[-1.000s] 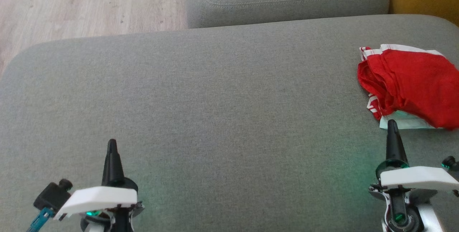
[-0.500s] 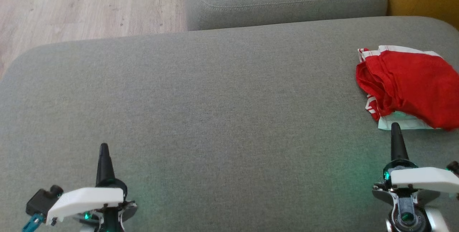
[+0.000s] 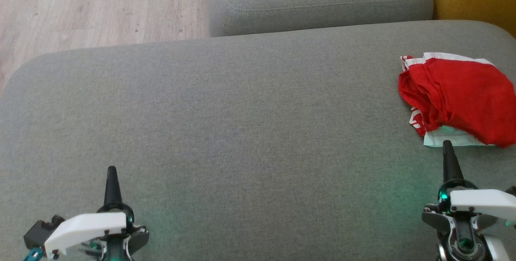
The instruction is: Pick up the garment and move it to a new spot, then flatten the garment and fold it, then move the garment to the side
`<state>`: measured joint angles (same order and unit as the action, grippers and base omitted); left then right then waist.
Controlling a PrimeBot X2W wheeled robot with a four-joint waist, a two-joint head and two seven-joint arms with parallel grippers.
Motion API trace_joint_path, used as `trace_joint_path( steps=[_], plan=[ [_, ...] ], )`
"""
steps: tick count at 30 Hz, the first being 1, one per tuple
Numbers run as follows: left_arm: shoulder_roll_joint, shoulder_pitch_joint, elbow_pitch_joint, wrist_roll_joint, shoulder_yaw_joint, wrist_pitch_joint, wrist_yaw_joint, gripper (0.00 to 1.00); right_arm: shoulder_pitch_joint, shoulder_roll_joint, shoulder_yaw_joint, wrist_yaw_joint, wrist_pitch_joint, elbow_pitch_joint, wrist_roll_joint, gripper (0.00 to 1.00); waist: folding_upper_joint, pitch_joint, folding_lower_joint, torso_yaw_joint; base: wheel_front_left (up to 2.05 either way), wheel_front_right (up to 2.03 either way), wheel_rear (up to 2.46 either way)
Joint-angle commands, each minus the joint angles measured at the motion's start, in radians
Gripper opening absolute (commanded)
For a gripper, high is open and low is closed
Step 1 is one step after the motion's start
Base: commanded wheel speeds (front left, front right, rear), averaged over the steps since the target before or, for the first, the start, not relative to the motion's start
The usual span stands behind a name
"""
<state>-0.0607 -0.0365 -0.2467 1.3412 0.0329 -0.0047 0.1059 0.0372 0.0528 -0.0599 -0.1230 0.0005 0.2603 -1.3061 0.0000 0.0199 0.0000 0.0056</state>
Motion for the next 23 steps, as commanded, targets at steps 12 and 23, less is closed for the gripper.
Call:
trace_joint_path(
  steps=[12,23],
  plan=[
    [-0.017,-0.062,0.017,0.141,-0.065,0.041,0.016,0.00,0.064,0.021,-0.003,-0.007,0.041,-0.024,-0.158,0.00,0.0000,-0.008,0.0000,-0.003,0.00,0.00,0.00],
    [-0.017,-0.066,0.007,0.253,-0.097,0.074,0.022,0.00,0.067,0.021,-0.017,-0.007,0.074,-0.019,-0.279,0.00,0.0000,-0.014,0.0000,-0.005,0.00,0.00,0.00]
  ],
)
